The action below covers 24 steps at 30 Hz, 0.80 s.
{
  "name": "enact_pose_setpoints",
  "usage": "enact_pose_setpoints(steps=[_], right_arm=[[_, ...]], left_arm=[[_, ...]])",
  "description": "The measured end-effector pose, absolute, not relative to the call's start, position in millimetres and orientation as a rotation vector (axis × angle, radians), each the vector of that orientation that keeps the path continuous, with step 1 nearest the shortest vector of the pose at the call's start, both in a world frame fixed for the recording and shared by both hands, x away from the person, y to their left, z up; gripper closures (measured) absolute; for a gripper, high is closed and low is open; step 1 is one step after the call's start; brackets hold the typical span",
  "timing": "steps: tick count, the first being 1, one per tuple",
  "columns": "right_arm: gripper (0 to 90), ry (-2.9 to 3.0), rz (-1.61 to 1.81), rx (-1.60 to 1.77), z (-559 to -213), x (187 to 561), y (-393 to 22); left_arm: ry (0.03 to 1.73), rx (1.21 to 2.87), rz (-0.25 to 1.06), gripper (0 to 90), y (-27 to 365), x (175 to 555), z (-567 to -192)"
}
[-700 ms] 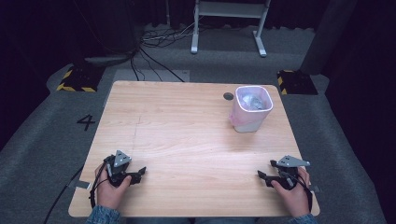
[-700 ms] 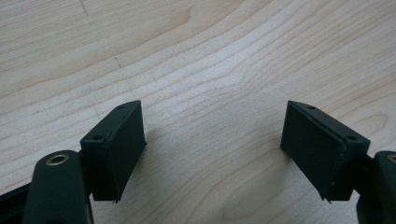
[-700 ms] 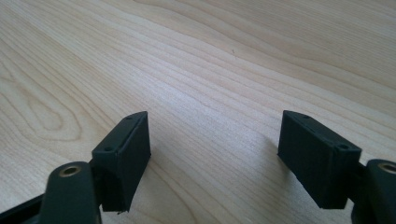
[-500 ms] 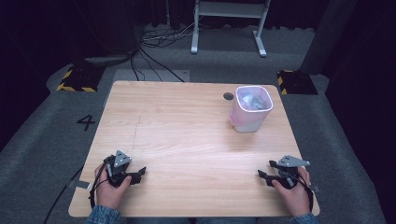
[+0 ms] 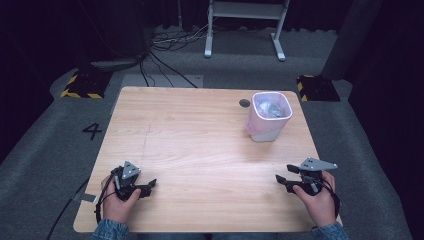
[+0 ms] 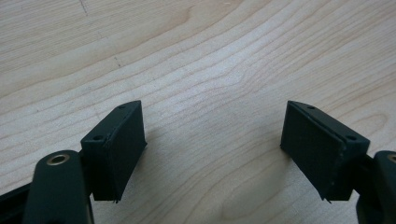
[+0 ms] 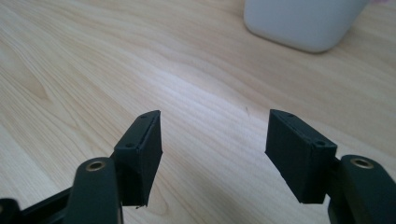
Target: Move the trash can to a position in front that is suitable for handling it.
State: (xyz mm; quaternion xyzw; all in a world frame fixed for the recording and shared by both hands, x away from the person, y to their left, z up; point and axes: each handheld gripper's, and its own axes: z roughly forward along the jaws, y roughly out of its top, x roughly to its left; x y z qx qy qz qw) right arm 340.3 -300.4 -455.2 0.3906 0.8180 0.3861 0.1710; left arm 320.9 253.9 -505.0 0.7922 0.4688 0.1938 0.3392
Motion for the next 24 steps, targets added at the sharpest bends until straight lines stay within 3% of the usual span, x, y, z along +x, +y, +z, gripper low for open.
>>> enact_pose_setpoints(steps=[24], right_arm=[[43.3, 2.334, 1.162, 0.956, -370.6, 383.6, -272.1]], left_arm=[[1.208, 2.065, 0.490, 20.3, 254.1, 323.1, -505.3]])
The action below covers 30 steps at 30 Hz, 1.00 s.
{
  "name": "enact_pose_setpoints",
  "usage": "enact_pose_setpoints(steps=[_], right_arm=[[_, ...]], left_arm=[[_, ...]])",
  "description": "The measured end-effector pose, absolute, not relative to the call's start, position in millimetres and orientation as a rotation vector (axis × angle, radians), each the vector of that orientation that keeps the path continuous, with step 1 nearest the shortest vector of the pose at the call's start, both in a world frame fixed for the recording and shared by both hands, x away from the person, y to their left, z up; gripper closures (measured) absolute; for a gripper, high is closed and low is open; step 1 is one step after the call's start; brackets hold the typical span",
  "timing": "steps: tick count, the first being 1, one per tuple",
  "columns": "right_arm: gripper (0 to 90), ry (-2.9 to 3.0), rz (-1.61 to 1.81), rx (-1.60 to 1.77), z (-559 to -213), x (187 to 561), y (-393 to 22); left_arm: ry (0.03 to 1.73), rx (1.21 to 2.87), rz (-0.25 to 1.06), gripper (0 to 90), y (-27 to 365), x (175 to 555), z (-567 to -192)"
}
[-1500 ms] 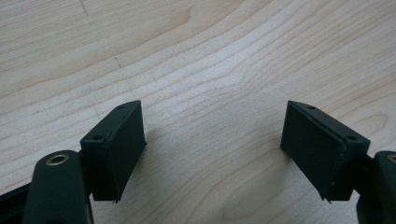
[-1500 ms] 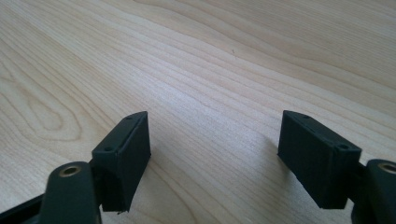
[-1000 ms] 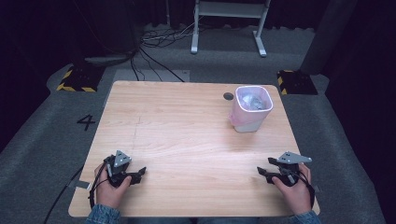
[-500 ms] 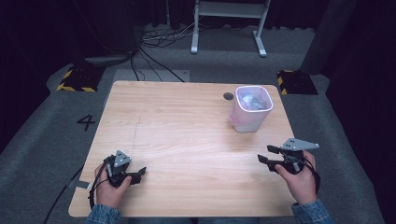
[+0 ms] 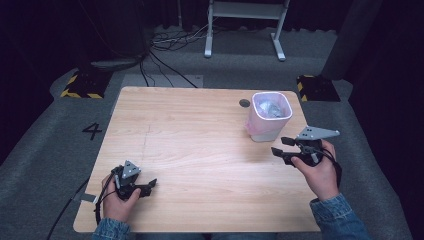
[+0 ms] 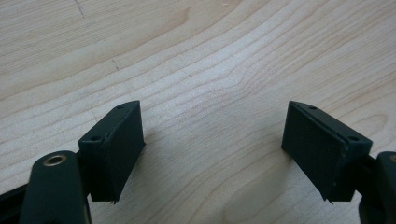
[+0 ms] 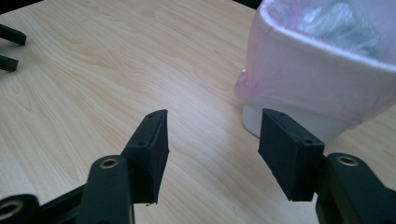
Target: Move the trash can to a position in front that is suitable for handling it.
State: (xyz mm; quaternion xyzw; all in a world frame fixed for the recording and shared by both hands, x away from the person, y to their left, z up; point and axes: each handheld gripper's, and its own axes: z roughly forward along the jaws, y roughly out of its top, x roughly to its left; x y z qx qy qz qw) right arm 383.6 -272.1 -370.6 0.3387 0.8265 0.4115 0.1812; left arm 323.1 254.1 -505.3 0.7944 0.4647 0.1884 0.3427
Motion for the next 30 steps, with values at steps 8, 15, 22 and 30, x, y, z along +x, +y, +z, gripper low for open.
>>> enact_pose_setpoints(steps=[8, 15, 22, 30], right_arm=[[44.0, 2.327, 1.160, 0.942, -352.4, 409.8, -262.4], [41.7, 2.310, 1.115, 0.917, -344.0, 436.2, -251.9], [42.3, 2.288, 1.097, 0.931, -346.4, 462.6, -241.8], [48.1, 2.330, 1.044, 0.926, -359.4, 483.1, -227.4]], left_arm=[[1.205, 2.066, 0.489, 20.3, 254.3, 323.3, -505.4], [1.204, 2.067, 0.489, 20.3, 254.3, 323.3, -505.4], [1.205, 2.067, 0.488, 20.3, 254.3, 323.3, -505.4], [1.206, 2.066, 0.489, 20.3, 254.3, 323.4, -505.4]])
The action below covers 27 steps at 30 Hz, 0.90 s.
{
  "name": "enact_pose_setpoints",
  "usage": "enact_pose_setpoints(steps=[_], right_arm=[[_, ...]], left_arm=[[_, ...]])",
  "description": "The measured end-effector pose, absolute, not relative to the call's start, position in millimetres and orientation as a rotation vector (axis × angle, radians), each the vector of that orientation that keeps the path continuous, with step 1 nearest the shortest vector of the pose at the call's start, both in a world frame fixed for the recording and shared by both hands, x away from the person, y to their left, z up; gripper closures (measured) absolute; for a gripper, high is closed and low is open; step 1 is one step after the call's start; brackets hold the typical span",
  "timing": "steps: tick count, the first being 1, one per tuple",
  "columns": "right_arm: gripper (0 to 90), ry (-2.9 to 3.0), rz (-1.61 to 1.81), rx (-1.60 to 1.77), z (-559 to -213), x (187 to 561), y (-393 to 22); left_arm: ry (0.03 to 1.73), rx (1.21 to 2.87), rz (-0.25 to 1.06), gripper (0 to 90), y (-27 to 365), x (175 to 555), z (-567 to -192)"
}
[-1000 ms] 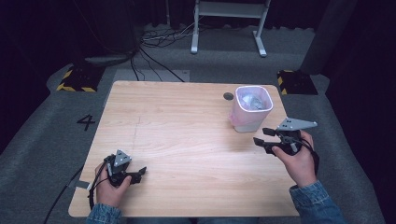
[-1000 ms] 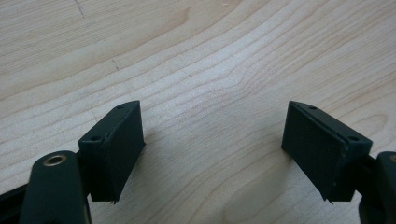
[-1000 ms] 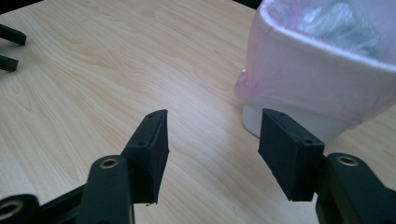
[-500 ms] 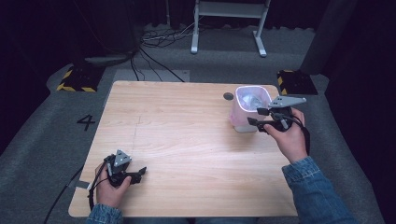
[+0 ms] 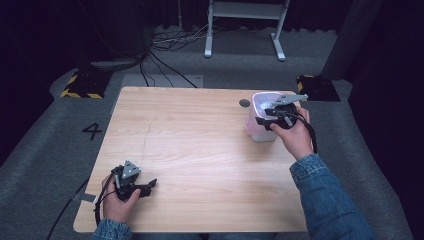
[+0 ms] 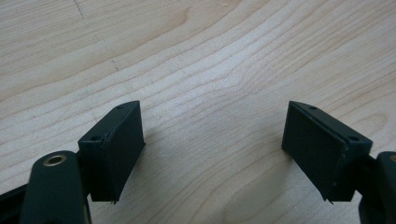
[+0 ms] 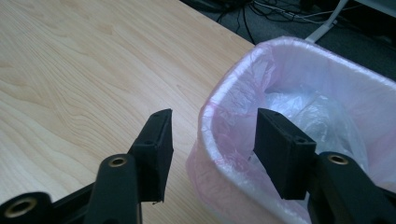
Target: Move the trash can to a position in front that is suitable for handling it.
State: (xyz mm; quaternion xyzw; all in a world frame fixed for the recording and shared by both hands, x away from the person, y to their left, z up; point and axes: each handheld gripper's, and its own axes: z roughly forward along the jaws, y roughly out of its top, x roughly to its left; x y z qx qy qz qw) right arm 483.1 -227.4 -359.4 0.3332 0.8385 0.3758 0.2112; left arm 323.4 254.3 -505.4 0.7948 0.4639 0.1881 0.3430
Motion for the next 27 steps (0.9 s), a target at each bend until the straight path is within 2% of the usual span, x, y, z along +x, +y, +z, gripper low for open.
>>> enact_pose_setpoints(steps=[4, 10, 13, 19, 27], right_arm=[[49.0, 2.348, 1.006, 0.930, -368.2, 492.8, -224.2], [70.0, 2.389, 0.970, 0.919, -373.2, 497.0, -221.8], [75.6, 2.400, 0.961, 0.893, -372.8, 494.6, -217.9], [76.2, 2.412, 0.958, 0.878, -368.7, 478.2, -206.8], [76.3, 2.446, 1.010, 0.851, -365.2, 434.9, -182.6]], left_arm=[[1.205, 2.066, 0.488, 20.3, 254.3, 323.4, -505.4], [1.205, 2.066, 0.488, 20.2, 254.3, 323.5, -505.4], [1.205, 2.066, 0.488, 20.2, 254.3, 323.5, -505.4], [1.205, 2.066, 0.488, 20.2, 254.3, 323.6, -505.4], [1.203, 2.066, 0.489, 20.0, 254.3, 323.8, -505.4]])
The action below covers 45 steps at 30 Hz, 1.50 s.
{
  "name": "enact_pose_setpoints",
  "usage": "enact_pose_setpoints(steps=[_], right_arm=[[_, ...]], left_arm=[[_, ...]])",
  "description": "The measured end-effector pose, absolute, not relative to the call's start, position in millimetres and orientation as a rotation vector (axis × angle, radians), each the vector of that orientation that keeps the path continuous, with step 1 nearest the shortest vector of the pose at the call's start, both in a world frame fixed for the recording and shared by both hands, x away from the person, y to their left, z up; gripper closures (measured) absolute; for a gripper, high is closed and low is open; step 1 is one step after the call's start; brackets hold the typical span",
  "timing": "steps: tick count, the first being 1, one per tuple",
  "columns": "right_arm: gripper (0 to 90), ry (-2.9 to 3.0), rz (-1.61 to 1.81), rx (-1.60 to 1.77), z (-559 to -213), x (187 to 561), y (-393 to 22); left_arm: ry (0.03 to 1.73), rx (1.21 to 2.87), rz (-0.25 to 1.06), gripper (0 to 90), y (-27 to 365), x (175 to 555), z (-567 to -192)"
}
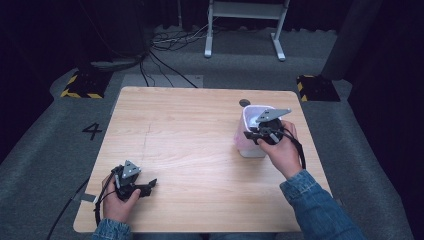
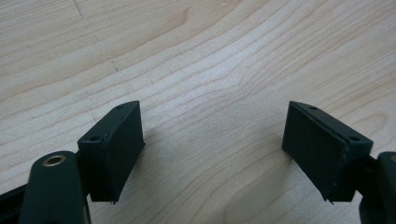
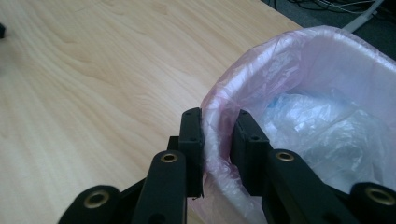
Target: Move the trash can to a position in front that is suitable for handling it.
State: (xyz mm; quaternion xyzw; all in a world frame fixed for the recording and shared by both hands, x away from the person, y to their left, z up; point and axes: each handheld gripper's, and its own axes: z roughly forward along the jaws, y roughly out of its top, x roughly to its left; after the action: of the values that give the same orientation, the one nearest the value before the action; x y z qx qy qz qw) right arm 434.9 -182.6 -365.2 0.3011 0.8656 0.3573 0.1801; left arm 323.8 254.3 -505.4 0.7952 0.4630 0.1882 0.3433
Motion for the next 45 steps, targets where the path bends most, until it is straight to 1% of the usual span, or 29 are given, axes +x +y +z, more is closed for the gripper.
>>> enact_pose_setpoints(steps=[6, 14, 15, 17, 18, 21, 22, 25, 29, 33, 38, 41, 45], right_arm=[[76.3, 2.474, 1.044, 0.828, -360.9, 395.6, -162.8], [75.5, 2.528, 1.088, 0.771, -365.6, 356.0, -135.5], [73.7, 2.539, 1.103, 0.760, -366.5, 352.0, -132.1], [55.9, 2.528, 1.150, 0.742, -366.6, 345.4, -127.4], [49.8, 2.515, 1.175, 0.735, -365.2, 343.2, -126.7], [40.7, 2.480, 1.239, 0.722, -354.8, 339.6, -132.8], [38.1, 2.454, 1.255, 0.720, -349.0, 340.0, -138.5], [36.0, 2.386, 1.266, 0.738, -335.9, 346.0, -156.8], [35.5, 2.272, 1.257, 0.813, -321.5, 357.9, -189.9], [35.4, 2.203, 1.232, 0.857, -320.0, 369.1, -216.9], [35.5, 2.116, 1.230, 0.992, -335.3, 390.7, -244.1], [35.5, 2.113, 1.185, 1.074, -356.3, 406.3, -254.2], [35.5, 2.141, 1.144, 1.112, -386.0, 420.5, -257.2]], left_arm=[[1.203, 2.069, 0.489, 19.9, 254.2, 323.9, -505.3], [1.204, 2.069, 0.491, 19.8, 253.7, 323.9, -505.3], [1.205, 2.070, 0.491, 19.8, 253.6, 323.8, -505.3], [1.203, 2.071, 0.492, 19.9, 253.5, 323.6, -505.2], [1.204, 2.071, 0.490, 19.9, 253.4, 323.4, -505.2], [1.200, 2.073, 0.490, 20.0, 252.9, 322.8, -505.2], [1.200, 2.073, 0.491, 20.0, 252.9, 322.7, -505.1], [1.202, 2.071, 0.491, 20.0, 252.7, 322.5, -505.2], [1.200, 2.073, 0.492, 20.0, 252.7, 322.5, -505.1], [1.206, 2.074, 0.499, 20.3, 251.2, 322.2, -504.5], [1.194, 2.066, 0.483, 21.2, 245.5, 322.5, -501.3], [1.175, 2.045, 0.488, 21.6, 239.9, 323.0, -496.4], [1.147, 2.043, 0.511, 21.7, 234.7, 321.7, -492.2]])
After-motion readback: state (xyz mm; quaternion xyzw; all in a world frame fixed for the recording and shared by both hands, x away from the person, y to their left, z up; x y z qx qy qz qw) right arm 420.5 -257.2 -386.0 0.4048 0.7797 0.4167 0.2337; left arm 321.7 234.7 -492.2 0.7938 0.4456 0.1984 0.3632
